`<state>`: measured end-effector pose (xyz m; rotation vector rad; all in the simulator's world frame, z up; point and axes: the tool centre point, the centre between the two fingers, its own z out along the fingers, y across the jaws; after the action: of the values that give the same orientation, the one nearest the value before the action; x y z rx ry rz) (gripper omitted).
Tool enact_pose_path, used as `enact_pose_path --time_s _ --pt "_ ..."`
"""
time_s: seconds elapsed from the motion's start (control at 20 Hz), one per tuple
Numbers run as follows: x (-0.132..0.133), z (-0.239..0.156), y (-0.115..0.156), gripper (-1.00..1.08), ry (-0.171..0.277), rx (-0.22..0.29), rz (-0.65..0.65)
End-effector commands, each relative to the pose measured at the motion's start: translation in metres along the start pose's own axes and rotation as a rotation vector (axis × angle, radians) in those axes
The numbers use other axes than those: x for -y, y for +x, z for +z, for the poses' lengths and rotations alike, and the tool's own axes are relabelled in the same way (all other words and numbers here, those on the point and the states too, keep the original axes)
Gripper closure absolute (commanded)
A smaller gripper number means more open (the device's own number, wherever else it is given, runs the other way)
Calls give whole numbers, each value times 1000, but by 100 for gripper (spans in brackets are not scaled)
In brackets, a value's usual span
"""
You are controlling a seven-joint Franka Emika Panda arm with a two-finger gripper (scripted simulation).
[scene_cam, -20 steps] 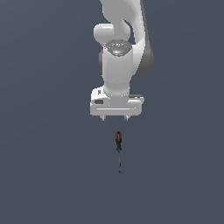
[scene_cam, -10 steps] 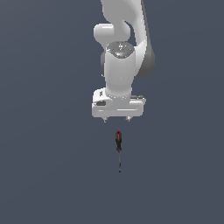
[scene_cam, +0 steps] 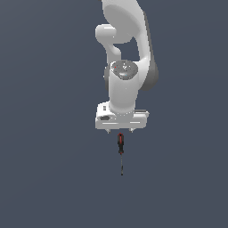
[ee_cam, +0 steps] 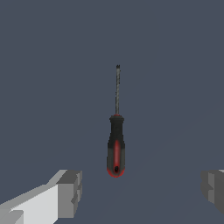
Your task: Pick up the object and move it to a goal position.
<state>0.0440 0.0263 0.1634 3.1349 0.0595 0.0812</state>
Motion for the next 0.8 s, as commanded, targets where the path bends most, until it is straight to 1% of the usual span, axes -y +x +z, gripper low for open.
enact_pose_path --time_s 0.0,0.4,0.75 --pt "2 15 8 -92 0 9 0" --pt "8 68 28 -92 3 36 3" --pt "11 95 35 -92 5 49 5"
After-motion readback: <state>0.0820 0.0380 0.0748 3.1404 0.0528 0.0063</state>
